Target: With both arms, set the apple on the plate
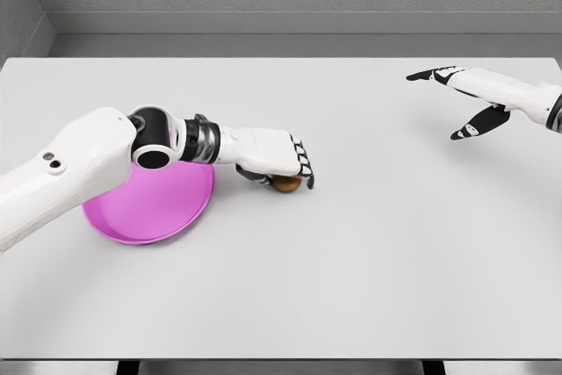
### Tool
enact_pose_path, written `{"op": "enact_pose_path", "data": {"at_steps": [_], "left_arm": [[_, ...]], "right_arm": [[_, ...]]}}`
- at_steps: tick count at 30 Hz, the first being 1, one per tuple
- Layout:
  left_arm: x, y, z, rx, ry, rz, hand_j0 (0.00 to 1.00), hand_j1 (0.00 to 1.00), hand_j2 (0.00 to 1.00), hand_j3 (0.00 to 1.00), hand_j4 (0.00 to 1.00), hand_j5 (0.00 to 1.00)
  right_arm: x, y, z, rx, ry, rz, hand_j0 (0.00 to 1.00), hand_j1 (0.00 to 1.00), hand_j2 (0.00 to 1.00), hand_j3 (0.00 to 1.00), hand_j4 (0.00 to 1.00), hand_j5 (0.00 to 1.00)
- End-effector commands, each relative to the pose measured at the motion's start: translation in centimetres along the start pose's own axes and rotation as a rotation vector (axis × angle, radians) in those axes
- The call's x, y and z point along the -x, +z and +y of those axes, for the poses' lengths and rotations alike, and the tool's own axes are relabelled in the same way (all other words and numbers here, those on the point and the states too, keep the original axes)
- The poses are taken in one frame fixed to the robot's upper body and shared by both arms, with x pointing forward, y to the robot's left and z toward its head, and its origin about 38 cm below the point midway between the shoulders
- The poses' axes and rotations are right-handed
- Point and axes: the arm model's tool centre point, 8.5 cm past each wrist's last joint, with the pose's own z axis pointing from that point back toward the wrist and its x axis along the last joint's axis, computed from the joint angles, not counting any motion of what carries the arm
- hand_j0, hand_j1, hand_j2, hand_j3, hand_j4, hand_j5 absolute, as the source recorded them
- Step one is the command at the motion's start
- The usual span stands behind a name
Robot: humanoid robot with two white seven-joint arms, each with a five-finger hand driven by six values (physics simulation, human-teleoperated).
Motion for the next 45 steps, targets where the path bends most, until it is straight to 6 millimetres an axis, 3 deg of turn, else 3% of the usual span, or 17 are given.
{"op": "enact_pose_path", "data": {"at_steps": [1,9,13,14,16,19,21,24,28,31,36,37,38,42,45], "left_arm": [[0.0,0.0,0.0,-0.002,0.004,0.0,0.58,0.58,0.58,0.58,0.58,0.58],[-0.1,0.0,0.1,-0.004,0.001,-0.001,0.54,0.54,0.54,0.54,0.54,0.54],[0.3,0.6,1.3,-0.024,-0.015,0.005,0.51,0.51,0.51,0.51,0.51,0.51],[0.6,1.2,2.8,-0.053,-0.024,0.005,0.51,0.51,0.51,0.51,0.51,0.51],[2.3,4.3,3.1,-0.098,0.029,0.058,0.51,0.51,0.51,0.51,0.51,0.51],[6.0,14.3,1.9,-0.156,0.118,0.233,0.48,0.48,0.48,0.48,0.48,0.48],[5.9,19.2,0.3,-0.121,0.116,0.301,0.48,0.48,0.48,0.48,0.48,0.48],[5.6,24.3,-1.3,-0.075,0.118,0.382,0.48,0.48,0.48,0.48,0.48,0.48],[4.5,23.8,-4.4,-0.011,0.166,0.362,0.49,0.49,0.49,0.49,0.49,0.49],[3.5,22.9,-4.3,-0.007,0.158,0.322,0.54,0.54,0.54,0.54,0.54,0.54],[3.8,23.3,-4.2,-0.035,0.183,0.33,0.99,0.99,0.99,0.99,0.99,0.99],[3.9,24.6,-4.3,-0.049,0.207,0.352,1.0,1.0,1.0,1.0,1.0,1.0],[4.5,25.7,-4.3,-0.074,0.236,0.382,1.0,1.0,1.0,1.0,1.0,1.0],[10.7,33.0,-5.5,-0.262,0.412,0.659,1.0,1.0,1.0,1.0,1.0,1.0],[13.1,33.3,-8.3,-0.295,0.519,0.76,1.0,1.0,1.0,1.0,1.0,1.0]], "right_arm": [[0.0,0.0,-0.1,0.005,-0.006,-0.001,1.0,1.0,1.0,1.0,1.0,1.0],[0.0,0.0,-0.1,0.006,-0.006,-0.002,1.0,1.0,1.0,1.0,1.0,1.0],[0.0,0.0,-0.1,0.006,-0.006,-0.002,1.0,1.0,1.0,1.0,1.0,1.0],[0.0,0.0,-0.1,0.006,-0.006,-0.002,1.0,1.0,1.0,1.0,1.0,1.0],[-0.1,-0.1,0.0,0.006,-0.007,-0.003,1.0,1.0,1.0,1.0,1.0,1.0],[0.0,0.0,-0.1,0.006,-0.006,-0.002,1.0,1.0,1.0,1.0,1.0,1.0],[0.0,0.0,-0.1,0.006,-0.006,-0.002,1.0,1.0,1.0,1.0,1.0,1.0],[0.0,0.0,-0.1,0.007,-0.005,-0.002,1.0,1.0,1.0,1.0,1.0,1.0],[0.0,0.0,-0.1,0.006,-0.006,-0.002,1.0,1.0,1.0,1.0,1.0,1.0],[0.0,0.0,0.0,0.004,-0.008,-0.002,1.0,1.0,1.0,1.0,1.0,1.0],[-0.2,-0.1,-0.1,0.006,-0.003,-0.007,1.0,1.0,1.0,1.0,1.0,1.0],[-0.2,-0.1,-0.1,0.006,-0.003,-0.007,1.0,1.0,1.0,1.0,1.0,1.0],[-0.2,-0.1,-0.1,0.006,-0.003,-0.007,1.0,1.0,1.0,1.0,1.0,1.0],[-0.2,-0.1,-0.1,0.006,-0.003,-0.007,1.0,1.0,1.0,1.0,1.0,1.0],[-0.2,-0.1,0.0,0.004,-0.004,-0.007,1.0,1.0,1.0,1.0,1.0,1.0]]}}
